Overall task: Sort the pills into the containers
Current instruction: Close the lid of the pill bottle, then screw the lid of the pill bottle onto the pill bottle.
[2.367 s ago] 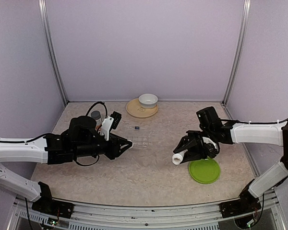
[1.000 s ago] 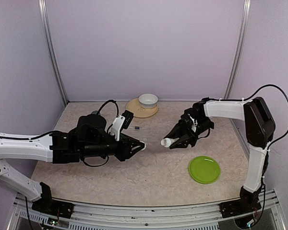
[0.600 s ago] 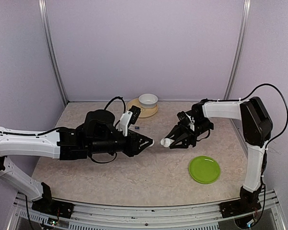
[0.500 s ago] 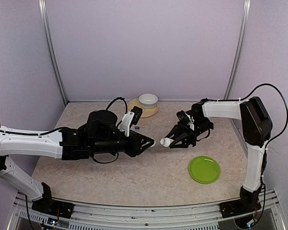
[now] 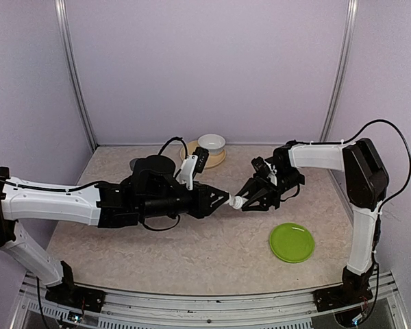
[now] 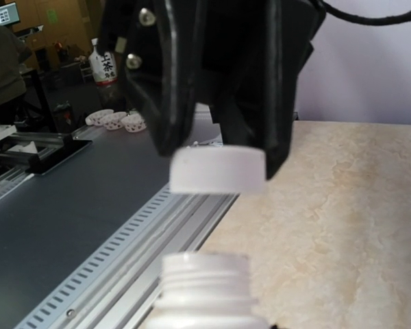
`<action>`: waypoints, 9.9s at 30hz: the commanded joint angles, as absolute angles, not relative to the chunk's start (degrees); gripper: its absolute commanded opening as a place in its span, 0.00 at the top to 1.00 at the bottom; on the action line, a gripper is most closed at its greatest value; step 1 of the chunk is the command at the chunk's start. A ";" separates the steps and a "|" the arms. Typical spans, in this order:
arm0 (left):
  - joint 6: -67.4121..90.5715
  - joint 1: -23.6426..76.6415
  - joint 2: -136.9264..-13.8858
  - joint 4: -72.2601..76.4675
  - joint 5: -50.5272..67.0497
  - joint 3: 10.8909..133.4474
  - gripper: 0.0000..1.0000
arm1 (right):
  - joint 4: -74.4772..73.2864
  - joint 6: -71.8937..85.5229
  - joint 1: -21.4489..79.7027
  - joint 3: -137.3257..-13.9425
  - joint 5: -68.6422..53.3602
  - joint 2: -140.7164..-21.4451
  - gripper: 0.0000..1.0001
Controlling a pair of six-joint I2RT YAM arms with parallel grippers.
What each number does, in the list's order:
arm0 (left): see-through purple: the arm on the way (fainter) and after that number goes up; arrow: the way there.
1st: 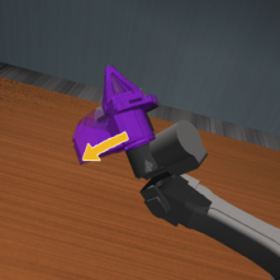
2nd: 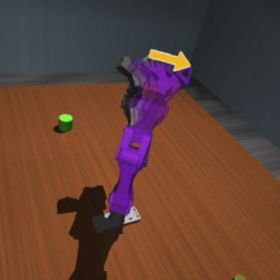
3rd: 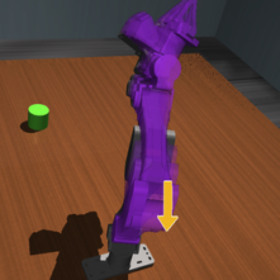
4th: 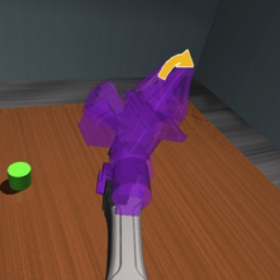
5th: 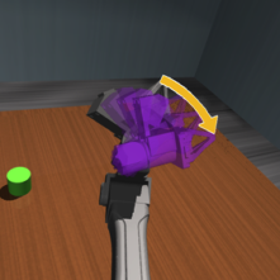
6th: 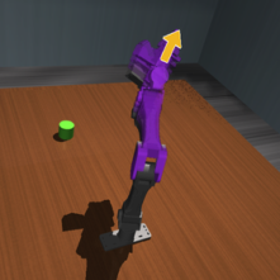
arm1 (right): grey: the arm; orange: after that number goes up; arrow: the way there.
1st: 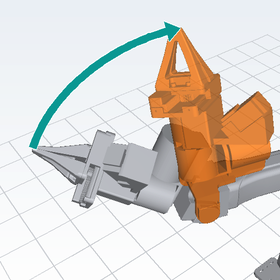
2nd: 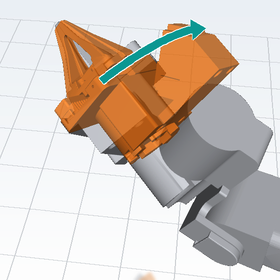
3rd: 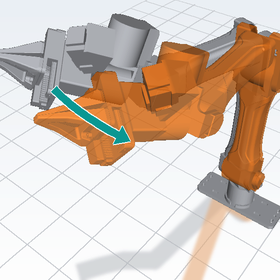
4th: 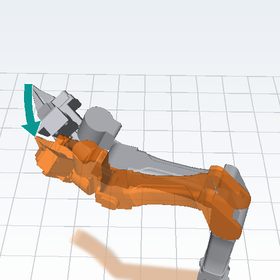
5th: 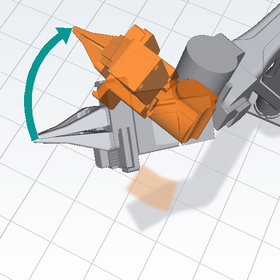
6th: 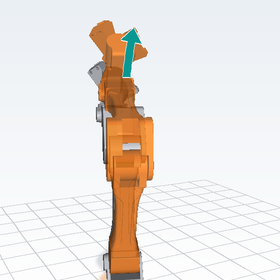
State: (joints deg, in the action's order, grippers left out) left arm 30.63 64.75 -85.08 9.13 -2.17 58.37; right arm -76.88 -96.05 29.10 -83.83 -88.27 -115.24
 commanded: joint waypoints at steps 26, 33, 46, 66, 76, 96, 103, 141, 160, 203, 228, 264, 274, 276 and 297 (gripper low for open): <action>33.73 66.61 -90.09 17.42 -5.09 59.80 0.73 | -78.93 -94.88 27.71 -84.57 -102.18 -113.99 1.00; 34.24 66.79 -91.38 17.64 -6.59 59.21 0.73 | -78.89 -94.14 27.43 -85.03 -102.28 -113.77 1.00; 34.36 66.96 -92.26 21.55 -10.56 56.67 0.73 | -78.99 -93.37 27.42 -85.48 -102.27 -112.96 1.00; 34.54 68.37 -94.40 23.14 -10.14 56.74 0.65 | -78.93 -86.33 27.25 -88.05 -102.22 -114.31 1.00; 21.55 68.00 -92.82 29.93 -5.58 52.46 0.67 | -78.93 -85.50 27.25 -87.41 -102.30 -112.16 1.00; 20.49 63.46 -88.33 26.38 -1.69 54.77 0.28 | -78.93 -85.19 27.33 -87.31 -102.22 -112.40 1.00; 30.83 59.37 -91.22 15.48 4.69 62.91 0.33 | -78.94 -85.43 27.32 -87.21 -102.13 -112.38 1.00; 32.99 61.36 -95.25 2.55 7.16 71.88 0.65 | -78.85 -85.04 27.25 -87.90 -102.08 -112.99 1.00; 9.00 61.84 -91.40 12.82 11.83 63.26 0.73 | -78.86 -84.26 27.20 -87.75 -101.80 -112.92 1.00; 4.03 59.65 -79.06 16.38 6.35 57.30 0.41 | -78.84 -88.95 28.41 -85.30 -102.21 -110.47 1.00; 4.17 59.76 -76.86 10.11 4.79 57.61 0.42 | -78.76 -76.72 29.09 -90.23 -90.71 -114.15 1.00; 16.62 58.97 -70.94 9.08 -3.95 55.14 0.33 | 29.08 -7.28 35.91 -45.75 -43.21 -80.34 1.00; 24.14 56.45 -75.37 9.65 1.57 60.30 0.02 | 53.01 -5.90 42.35 -34.04 -26.96 -74.97 1.00; 25.42 56.43 -76.86 9.82 3.07 61.81 0.01 | 54.56 -6.14 44.63 -33.03 -22.50 -74.36 1.00; 29.65 58.57 -81.90 17.40 10.11 64.19 0.01 | 46.37 -3.45 59.50 -38.10 7.09 -74.19 1.00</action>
State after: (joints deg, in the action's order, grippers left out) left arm 29.61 57.76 -81.12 14.59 8.67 62.08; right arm 47.20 -4.36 58.28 -36.32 2.61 -73.32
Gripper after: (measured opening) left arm 0.988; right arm 0.336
